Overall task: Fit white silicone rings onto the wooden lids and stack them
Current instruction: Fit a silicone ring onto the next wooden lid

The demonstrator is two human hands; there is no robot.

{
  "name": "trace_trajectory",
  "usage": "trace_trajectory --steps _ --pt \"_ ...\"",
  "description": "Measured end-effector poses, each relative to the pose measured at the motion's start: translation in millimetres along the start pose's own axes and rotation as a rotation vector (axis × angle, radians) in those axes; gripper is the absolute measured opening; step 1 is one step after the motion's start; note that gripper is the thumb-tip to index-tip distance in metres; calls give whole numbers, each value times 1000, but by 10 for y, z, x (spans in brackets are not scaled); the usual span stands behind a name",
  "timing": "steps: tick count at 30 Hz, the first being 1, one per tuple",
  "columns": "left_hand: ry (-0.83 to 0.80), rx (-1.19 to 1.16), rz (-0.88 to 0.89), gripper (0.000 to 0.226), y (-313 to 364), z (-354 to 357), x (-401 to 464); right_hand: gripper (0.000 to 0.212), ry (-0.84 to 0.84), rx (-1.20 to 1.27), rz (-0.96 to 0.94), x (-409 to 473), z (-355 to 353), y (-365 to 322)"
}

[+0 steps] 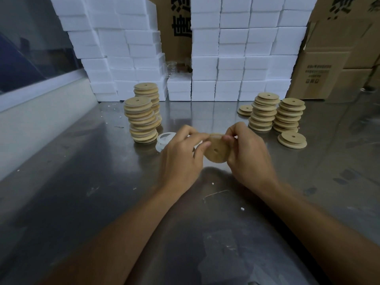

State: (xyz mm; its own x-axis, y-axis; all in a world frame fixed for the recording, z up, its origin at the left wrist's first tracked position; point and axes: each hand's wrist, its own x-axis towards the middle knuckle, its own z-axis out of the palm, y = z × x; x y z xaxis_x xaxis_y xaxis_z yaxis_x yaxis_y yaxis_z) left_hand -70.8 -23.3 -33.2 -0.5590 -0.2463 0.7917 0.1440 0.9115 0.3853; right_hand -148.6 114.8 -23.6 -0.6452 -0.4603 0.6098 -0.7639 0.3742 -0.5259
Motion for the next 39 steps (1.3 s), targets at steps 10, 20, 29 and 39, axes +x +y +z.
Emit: trace_trajectory --steps 10,20,29,39 --pt "-67 9 15 5 2 -27 -5 10 -126 -13 -207 10 -31 -84" --pt "-71 -101 -31 4 -16 -3 18 24 114 238 -28 9 52 -19" --pt "-58 -252 -196 14 -93 56 18 23 184 571 197 38 46 -61" --pt "-64 -284 -303 24 -94 73 24 9 113 789 386 32 84 -46"
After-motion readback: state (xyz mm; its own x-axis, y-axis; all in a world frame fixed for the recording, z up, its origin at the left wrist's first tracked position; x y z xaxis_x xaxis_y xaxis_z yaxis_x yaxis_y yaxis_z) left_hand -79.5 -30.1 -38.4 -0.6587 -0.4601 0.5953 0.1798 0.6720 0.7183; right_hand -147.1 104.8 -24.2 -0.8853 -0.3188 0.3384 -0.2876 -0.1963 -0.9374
